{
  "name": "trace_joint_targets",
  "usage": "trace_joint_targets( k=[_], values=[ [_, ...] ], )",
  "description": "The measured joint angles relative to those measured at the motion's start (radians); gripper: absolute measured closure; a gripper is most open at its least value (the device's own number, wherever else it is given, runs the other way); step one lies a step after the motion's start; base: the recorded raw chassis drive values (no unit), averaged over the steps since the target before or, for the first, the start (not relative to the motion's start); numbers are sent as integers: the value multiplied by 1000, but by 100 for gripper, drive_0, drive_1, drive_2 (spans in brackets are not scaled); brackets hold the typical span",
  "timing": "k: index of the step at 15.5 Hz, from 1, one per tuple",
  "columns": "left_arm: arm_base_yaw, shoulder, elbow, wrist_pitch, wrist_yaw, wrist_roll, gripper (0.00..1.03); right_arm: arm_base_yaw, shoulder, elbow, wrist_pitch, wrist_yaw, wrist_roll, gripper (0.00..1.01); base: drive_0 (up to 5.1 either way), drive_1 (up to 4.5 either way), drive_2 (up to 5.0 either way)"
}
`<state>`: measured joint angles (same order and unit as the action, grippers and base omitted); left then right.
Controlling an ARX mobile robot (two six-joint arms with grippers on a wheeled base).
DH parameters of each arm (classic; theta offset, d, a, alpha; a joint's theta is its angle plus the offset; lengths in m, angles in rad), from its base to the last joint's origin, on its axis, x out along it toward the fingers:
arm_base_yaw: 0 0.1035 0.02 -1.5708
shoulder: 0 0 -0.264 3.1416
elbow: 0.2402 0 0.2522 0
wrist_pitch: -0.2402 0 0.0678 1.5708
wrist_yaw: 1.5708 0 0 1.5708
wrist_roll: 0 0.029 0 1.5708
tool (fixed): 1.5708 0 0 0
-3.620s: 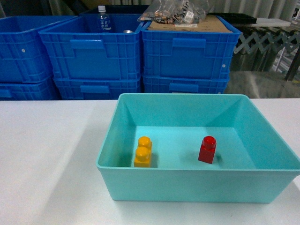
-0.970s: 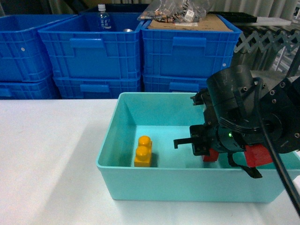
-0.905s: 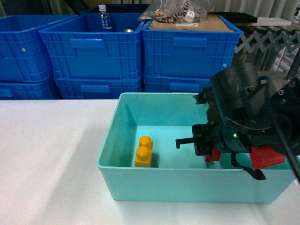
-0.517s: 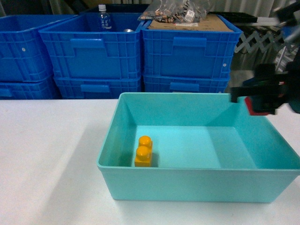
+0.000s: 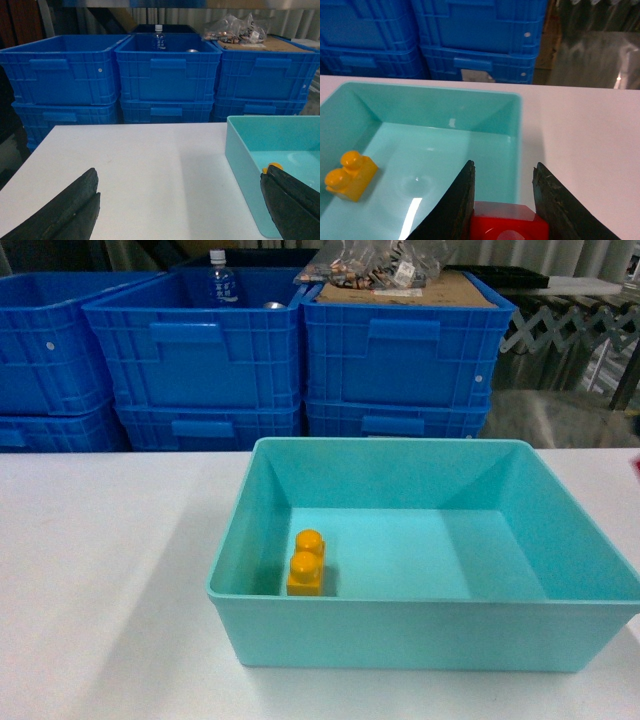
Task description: Pick red block from blue box to shelf
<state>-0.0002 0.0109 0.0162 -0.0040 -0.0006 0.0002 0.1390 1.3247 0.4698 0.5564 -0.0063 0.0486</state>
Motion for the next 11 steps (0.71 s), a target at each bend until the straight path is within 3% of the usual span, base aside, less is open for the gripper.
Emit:
trace_joint_targets(
  k=[3, 6, 8, 9, 10, 11],
  values=[
    [0, 0, 0, -1, 0, 0, 5, -22, -98, -75, 13, 0, -5, 72, 0, 0, 0],
    [0, 0, 0, 0, 3, 0, 5, -14, -130, -161, 226, 89, -19, 72, 0, 0, 0],
    [-1, 0, 0, 4, 2, 0, 5, -15, -144, -198, 317, 113, -24, 72, 0, 0, 0],
    [-1, 0, 0, -1, -2, 0, 5, -35, -221, -271, 335, 108, -27, 72, 0, 0, 0],
    [-1, 0, 0, 0, 0, 0, 5, -66, -353, -346, 276, 83, -27, 72, 0, 0, 0],
    [-1, 0, 0, 0, 0, 0, 5, -144, -457, -413, 278, 13, -29, 72, 0, 0, 0]
  ],
)
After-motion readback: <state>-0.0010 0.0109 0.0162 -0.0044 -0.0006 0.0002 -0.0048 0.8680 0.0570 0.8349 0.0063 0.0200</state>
